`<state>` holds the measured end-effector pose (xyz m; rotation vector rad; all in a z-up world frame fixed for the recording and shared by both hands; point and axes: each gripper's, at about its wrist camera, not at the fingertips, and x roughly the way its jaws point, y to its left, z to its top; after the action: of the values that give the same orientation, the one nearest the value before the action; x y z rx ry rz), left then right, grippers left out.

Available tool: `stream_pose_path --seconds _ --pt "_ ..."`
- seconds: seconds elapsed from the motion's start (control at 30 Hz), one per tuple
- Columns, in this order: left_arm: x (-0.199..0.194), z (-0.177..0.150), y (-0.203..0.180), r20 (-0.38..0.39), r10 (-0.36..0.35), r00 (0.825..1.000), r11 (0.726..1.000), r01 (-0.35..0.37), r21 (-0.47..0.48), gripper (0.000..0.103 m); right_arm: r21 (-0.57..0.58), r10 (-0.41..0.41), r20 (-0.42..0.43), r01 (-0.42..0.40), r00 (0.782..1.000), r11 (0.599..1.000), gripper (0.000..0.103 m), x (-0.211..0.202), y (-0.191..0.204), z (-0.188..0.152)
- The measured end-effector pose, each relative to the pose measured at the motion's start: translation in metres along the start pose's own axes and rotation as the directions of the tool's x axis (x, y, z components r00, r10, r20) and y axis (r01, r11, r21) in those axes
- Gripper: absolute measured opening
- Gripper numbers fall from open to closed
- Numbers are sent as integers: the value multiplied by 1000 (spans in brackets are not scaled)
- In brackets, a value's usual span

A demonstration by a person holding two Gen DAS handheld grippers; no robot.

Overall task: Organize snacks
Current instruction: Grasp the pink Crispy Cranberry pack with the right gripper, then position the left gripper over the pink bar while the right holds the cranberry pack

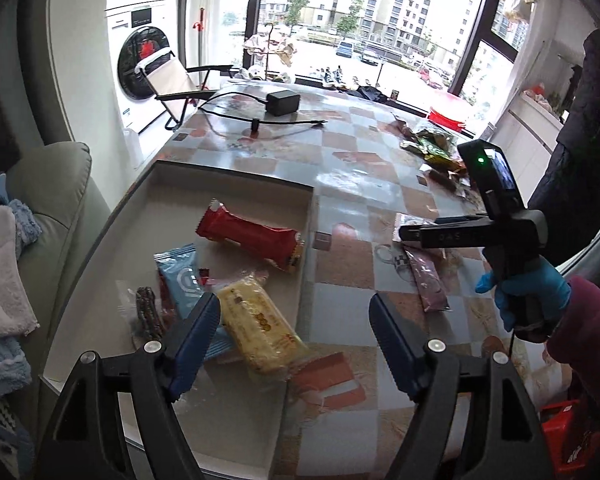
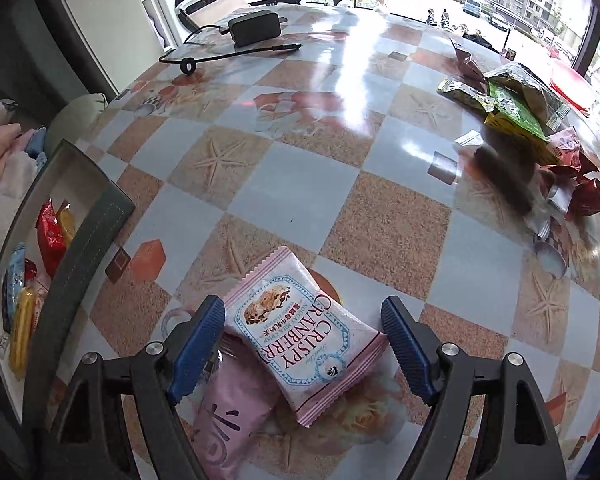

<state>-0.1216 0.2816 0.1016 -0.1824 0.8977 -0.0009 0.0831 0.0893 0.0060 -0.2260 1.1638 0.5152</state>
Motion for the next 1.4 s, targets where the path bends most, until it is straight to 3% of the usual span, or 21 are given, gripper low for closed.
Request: stream_pose_path --seconds 0.13,0.37,0.47,0.57,0.63,0.67,0.7,0.87,1.07,1.27,1.33,1.4 --pt "5 -1 -23 -18 -19 1000 999 19 47 80 -8 43 16 -43 999 999 76 -9 -4 -7" --pt "10 -11 -40 -53 -37 998 997 40 65 80 -213 54 18 -48 998 976 85 -15 16 -10" --pt "12 -17 -41 -71 -33 997 997 38 65 80 -230 72 -20 -74 997 970 85 -2 17 -9" --pt "15 -21 -46 -90 -31 995 997 38 69 80 -264 19 -1 -19 1000 964 85 4 24 -10" --pt "21 -22 -51 -105 -31 994 996 39 75 80 -224 8 9 -6 1000 975 77 3 21 -8" --pt "23 -22 -55 -113 -33 993 996 42 77 80 -200 -3 23 8 1000 980 57 0 17 -8" --pt "28 -22 -59 -123 -43 992 995 53 81 80 -173 -11 25 16 1000 985 46 -2 13 -6" --pt "50 -17 -83 -167 -71 983 992 88 95 80 -93 -42 22 44 999 995 46 -15 -7 -26" --pt "92 -2 -121 -212 -66 975 988 93 122 80 -46 -91 43 93 995 995 46 -46 -26 -97" --pt "146 2 -148 -274 23 961 991 15 135 81 98 -153 64 146 986 984 46 -80 -56 -166" --pt "152 2 -159 -237 92 967 980 -45 196 81 123 -158 64 149 985 981 46 -87 -63 -179" --pt "155 3 -166 -232 77 970 977 -27 211 81 135 -159 63 150 985 979 46 -91 -68 -185"
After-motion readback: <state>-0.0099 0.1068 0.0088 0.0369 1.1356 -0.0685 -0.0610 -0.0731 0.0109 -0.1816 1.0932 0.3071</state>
